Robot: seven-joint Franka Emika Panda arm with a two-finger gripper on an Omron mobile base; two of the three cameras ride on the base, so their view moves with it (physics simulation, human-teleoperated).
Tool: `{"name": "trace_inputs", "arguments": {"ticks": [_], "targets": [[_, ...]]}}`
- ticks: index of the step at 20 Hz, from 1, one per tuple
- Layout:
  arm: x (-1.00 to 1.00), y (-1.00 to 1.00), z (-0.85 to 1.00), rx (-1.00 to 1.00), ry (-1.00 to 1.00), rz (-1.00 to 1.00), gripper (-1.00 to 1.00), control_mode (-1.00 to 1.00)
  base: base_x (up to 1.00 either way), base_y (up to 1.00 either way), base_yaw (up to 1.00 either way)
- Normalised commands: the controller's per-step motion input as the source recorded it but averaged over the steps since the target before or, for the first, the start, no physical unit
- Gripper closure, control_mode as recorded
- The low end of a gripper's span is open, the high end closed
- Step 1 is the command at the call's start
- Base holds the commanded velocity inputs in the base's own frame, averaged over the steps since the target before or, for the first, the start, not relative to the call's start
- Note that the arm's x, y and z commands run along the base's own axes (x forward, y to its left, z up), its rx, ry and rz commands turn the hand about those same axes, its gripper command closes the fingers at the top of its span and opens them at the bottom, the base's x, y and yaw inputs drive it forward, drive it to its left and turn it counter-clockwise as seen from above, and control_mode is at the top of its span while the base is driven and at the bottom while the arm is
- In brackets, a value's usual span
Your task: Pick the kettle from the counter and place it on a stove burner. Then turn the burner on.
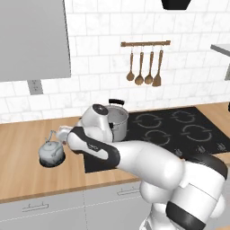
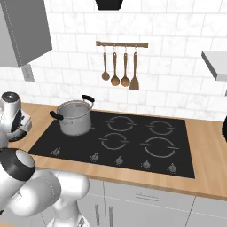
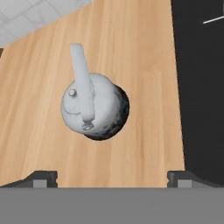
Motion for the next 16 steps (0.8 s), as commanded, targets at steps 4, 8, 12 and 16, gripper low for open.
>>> {"name": "trace_inputs", "arguments": {"ticks": [4,8,12,16], "targets": [[0.29,0.21,-0.08,0.00,0.00,-0.03,-1.00,-1.00,0.00,0.00,0.00],[0.23,0.17,-0.08,0.00,0.00,-0.01,-1.00,-1.00,0.00,0.00,0.00],[0.22,0.15,-0.09,0.00,0.00,-0.01,-1.00,-1.00,0.00,0.00,0.00],[0.22,0.17,-0.12,0.00,0.00,0.00,-1.00,-1.00,0.00,0.00,0.00]]}}
